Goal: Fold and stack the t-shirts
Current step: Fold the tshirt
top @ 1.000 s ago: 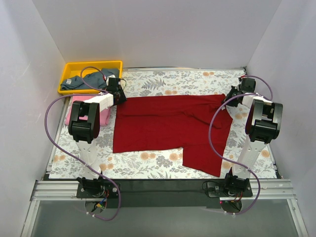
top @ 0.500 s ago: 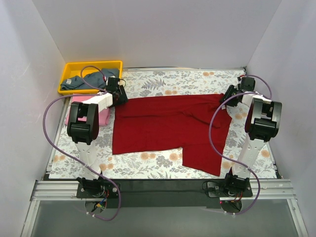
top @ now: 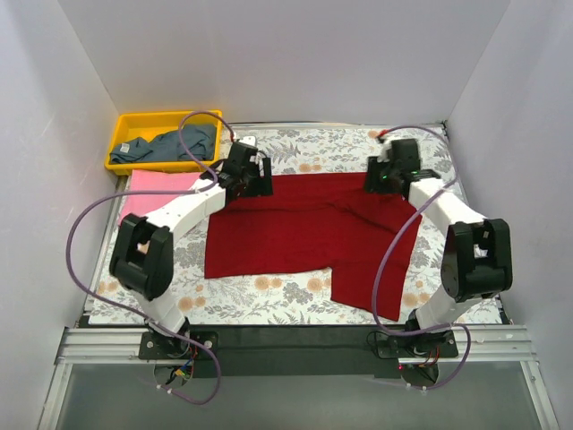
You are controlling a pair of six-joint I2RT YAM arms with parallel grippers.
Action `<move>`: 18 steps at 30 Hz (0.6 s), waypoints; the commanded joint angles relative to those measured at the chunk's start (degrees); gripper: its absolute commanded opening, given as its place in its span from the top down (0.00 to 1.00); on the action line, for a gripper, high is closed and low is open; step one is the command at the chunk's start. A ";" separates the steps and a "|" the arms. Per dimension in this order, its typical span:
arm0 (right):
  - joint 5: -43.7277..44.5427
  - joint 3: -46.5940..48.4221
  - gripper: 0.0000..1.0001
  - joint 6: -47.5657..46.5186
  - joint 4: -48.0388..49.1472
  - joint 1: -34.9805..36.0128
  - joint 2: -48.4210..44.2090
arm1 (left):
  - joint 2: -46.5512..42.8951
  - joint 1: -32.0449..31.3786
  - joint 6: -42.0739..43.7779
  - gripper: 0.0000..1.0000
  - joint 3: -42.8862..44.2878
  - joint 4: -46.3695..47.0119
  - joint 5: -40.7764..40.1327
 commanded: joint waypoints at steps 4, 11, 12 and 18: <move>9.23 -2.76 0.65 -13.78 -0.68 14.61 1.70 | -14.98 1.83 0.30 0.29 -11.52 -1.45 -3.52; 11.52 -0.12 0.69 -15.90 0.47 18.15 7.77 | -24.06 1.82 0.22 0.29 -24.09 2.68 -8.54; 11.60 0.23 0.70 -15.90 0.38 18.41 8.39 | -24.24 1.74 0.13 0.29 -24.98 3.38 -8.72; 14.76 0.67 0.71 -16.07 0.73 18.68 10.59 | -21.87 1.74 0.57 0.30 -25.52 4.18 -8.10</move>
